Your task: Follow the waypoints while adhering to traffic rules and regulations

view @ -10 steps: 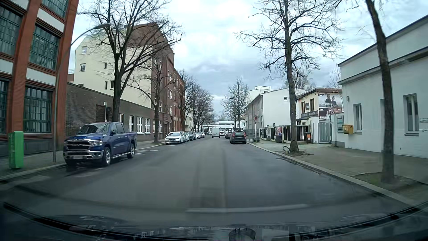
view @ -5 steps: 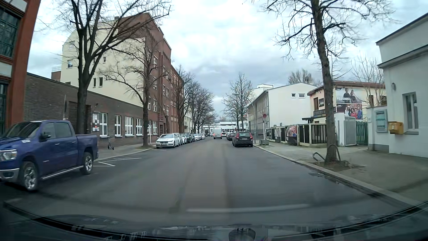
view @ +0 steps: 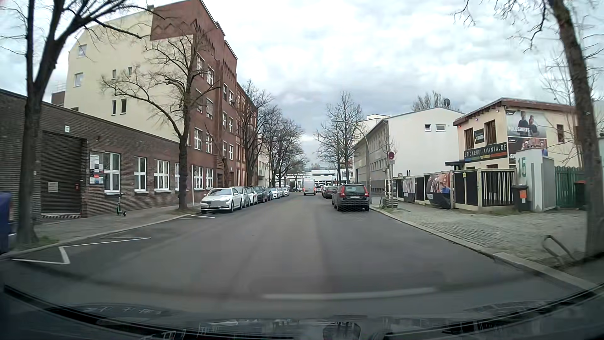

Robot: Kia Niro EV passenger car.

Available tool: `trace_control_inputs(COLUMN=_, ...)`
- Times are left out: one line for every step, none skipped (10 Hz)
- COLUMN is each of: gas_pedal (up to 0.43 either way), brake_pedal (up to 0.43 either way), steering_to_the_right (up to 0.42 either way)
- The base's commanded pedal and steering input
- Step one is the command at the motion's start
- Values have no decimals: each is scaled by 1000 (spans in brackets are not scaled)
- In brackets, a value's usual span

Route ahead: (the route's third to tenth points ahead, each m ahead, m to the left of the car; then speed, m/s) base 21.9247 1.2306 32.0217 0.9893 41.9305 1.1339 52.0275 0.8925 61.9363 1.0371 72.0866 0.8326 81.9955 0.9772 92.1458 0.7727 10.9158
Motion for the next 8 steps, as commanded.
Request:
trace_control_inputs(gas_pedal=0, brake_pedal=12, steering_to_the_right=-6)
trace_control_inputs(gas_pedal=0, brake_pedal=12, steering_to_the_right=-7)
trace_control_inputs(gas_pedal=0, brake_pedal=12, steering_to_the_right=-6)
trace_control_inputs(gas_pedal=8, brake_pedal=12, steering_to_the_right=-6)
trace_control_inputs(gas_pedal=8, brake_pedal=12, steering_to_the_right=-5)
trace_control_inputs(gas_pedal=8, brake_pedal=12, steering_to_the_right=-3)
trace_control_inputs(gas_pedal=8, brake_pedal=12, steering_to_the_right=-3)
trace_control_inputs(gas_pedal=8, brake_pedal=12, steering_to_the_right=-3)
